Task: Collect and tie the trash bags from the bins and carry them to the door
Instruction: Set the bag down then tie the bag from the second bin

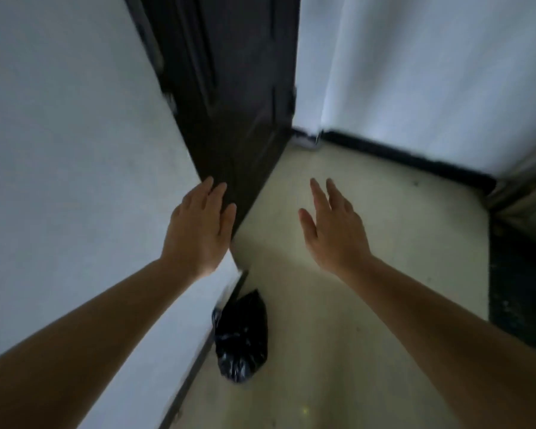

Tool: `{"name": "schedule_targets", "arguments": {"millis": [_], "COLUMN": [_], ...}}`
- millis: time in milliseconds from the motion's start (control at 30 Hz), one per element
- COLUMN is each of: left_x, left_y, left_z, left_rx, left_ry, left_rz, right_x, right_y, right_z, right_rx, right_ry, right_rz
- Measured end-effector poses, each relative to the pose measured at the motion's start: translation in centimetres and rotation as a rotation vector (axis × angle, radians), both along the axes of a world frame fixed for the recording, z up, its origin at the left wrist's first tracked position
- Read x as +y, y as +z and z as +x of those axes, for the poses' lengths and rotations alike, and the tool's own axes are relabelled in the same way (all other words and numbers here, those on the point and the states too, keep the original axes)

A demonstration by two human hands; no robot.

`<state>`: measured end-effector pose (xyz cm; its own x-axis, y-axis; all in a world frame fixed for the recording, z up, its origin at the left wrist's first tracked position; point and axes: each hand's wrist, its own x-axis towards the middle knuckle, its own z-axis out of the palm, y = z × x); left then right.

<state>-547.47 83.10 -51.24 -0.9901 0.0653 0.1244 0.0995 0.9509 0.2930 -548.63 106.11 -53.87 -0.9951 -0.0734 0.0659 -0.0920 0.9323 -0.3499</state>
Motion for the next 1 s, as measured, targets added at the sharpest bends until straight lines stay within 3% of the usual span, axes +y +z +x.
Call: {"name": "schedule_targets", "arguments": {"millis": [233, 333, 400, 500, 633, 833, 1000], "left_x": [7.0, 9.7, 10.9, 11.7, 12.9, 18.5, 27.7], "left_y": [39.9, 51.9, 56.4, 58.9, 57.7, 53.8, 50.9], "left_z": [-4.5, -1.6, 0.7, 3.9, 6.2, 10.5, 20.6], "left_rx": [0.534, 0.733, 0.832, 0.906, 0.898, 0.861, 0.741], "left_ry": [-0.145, -0.158, -0.176, -0.220, -0.338, -0.685, -1.015], "left_rz": [-0.102, -0.097, -0.089, -0.082, -0.052, 0.094, 0.235], "right_x": [7.8, 11.2, 13.4, 15.2, 16.9, 18.6, 19.2], "right_y": [39.2, 51.7, 56.9, 60.8, 59.9, 55.9, 53.8], "right_z": [-2.7, 0.7, 3.6, 8.7, 16.4, 30.5, 47.7], "right_rx": [0.491, 0.738, 0.899, 0.983, 0.934, 0.603, 0.394], "right_ry": [-0.009, -0.065, -0.123, -0.231, -0.394, -0.721, -0.996], "right_rz": [0.080, 0.159, 0.186, 0.203, 0.288, 0.514, 0.684]}}
